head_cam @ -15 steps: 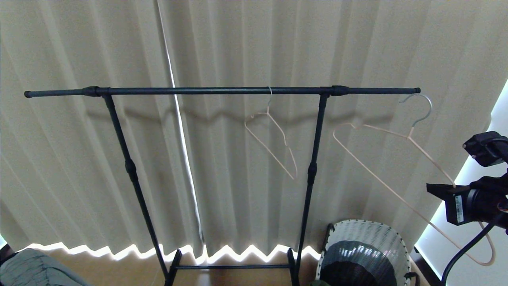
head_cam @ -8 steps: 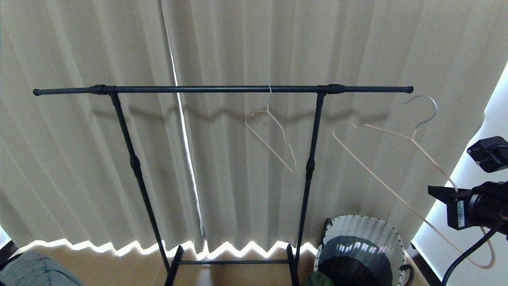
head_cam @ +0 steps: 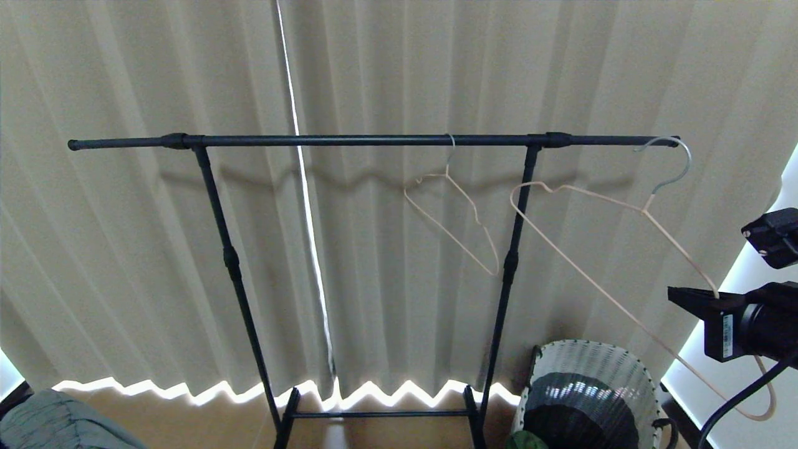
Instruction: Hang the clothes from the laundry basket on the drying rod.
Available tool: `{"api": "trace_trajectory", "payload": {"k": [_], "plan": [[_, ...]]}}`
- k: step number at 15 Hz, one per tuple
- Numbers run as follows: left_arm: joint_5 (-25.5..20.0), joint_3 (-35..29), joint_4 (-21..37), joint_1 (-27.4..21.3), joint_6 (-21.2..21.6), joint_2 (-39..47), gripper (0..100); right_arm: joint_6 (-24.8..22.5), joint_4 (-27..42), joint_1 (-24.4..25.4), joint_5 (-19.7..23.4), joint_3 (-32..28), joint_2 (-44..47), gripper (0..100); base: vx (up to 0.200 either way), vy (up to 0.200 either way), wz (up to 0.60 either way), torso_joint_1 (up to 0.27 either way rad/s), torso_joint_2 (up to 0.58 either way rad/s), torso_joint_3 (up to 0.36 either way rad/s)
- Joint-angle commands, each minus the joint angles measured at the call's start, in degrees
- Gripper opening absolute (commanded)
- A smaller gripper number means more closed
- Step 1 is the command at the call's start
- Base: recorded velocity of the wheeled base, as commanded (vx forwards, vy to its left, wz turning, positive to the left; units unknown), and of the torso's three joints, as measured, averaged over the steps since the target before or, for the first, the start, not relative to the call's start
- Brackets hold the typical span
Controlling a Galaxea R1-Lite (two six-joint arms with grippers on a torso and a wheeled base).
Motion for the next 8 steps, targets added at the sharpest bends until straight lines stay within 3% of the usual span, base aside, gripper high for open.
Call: {"api": "trace_trajectory", "payload": {"k": [1,8], "plan": [[0.0,0.1,-0.1,0.0,0.1,0.0,0,0.2,-0.1,0.4,0.0,0.0,-0.8,0,0.0,0.2,0.0,0.002,0.0,0.002],[0.0,1.2,0.0,-0.2,0.2,0.1,0,3.6,-0.1,4.4,0.2,-0.1,-2.2,0,0.0,0.0,0.0,0.0,0.0,0.0]]}}
